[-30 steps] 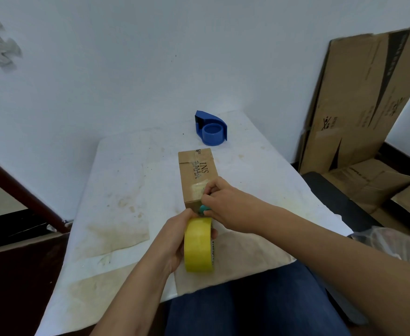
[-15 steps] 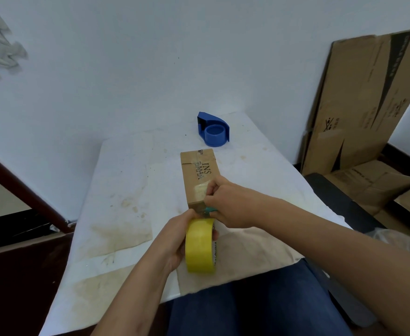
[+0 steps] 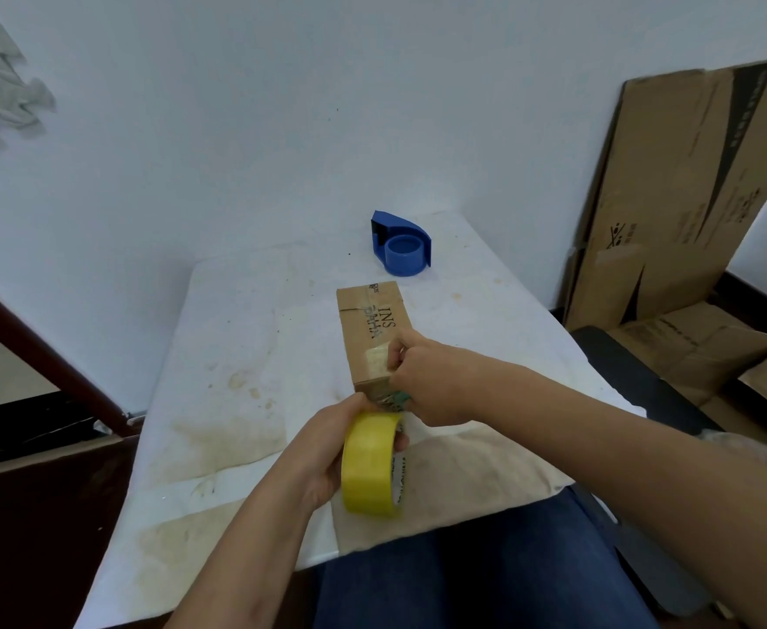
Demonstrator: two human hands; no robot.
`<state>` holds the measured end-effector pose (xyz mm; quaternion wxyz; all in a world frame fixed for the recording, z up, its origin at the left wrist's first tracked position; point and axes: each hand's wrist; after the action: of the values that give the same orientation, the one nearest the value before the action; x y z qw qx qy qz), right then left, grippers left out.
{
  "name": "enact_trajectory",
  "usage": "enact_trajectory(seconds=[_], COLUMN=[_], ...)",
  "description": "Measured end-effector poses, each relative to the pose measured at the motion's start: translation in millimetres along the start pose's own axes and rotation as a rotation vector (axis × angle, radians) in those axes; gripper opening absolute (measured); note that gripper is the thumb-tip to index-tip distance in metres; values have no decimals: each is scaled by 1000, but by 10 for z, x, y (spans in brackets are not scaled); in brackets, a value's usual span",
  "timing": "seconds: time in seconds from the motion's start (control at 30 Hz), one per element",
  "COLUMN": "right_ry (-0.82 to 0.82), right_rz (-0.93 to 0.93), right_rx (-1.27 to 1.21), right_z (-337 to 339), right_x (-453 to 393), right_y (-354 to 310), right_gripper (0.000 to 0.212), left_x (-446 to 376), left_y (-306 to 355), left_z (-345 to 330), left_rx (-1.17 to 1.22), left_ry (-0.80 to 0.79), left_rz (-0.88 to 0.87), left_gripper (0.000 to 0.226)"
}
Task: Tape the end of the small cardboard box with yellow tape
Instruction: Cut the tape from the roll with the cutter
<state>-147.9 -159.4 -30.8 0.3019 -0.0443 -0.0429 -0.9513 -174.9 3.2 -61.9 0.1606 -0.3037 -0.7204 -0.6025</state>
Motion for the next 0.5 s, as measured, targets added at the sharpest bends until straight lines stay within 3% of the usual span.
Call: enact_trajectory(seconds=[0.27, 0.4, 0.5], right_ry=[36, -4, 185], right_rz=[13, -21, -87], right_rx=[48, -202, -463], right_z=[-70, 93, 272], right_x=[-46, 82, 290], right_y=[-1, 36, 41], right_gripper=[22, 24, 23], left_x=[182, 312, 340], left_y=[115, 162, 186], left_z=[60, 176, 293], left_rx=[-108, -111, -63], left_ry=[-127, -121, -111], left_rz=[77, -51, -147], left_gripper=[17, 15, 20])
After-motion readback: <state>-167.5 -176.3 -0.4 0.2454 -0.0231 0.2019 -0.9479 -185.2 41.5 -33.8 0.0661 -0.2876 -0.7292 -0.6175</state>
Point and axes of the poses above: each hand's wrist, its own x-axis away from the middle knuckle, its own z-axis out of the back of the hand, y = z × x, and after that the axes turned 1 degree about x, right-handed
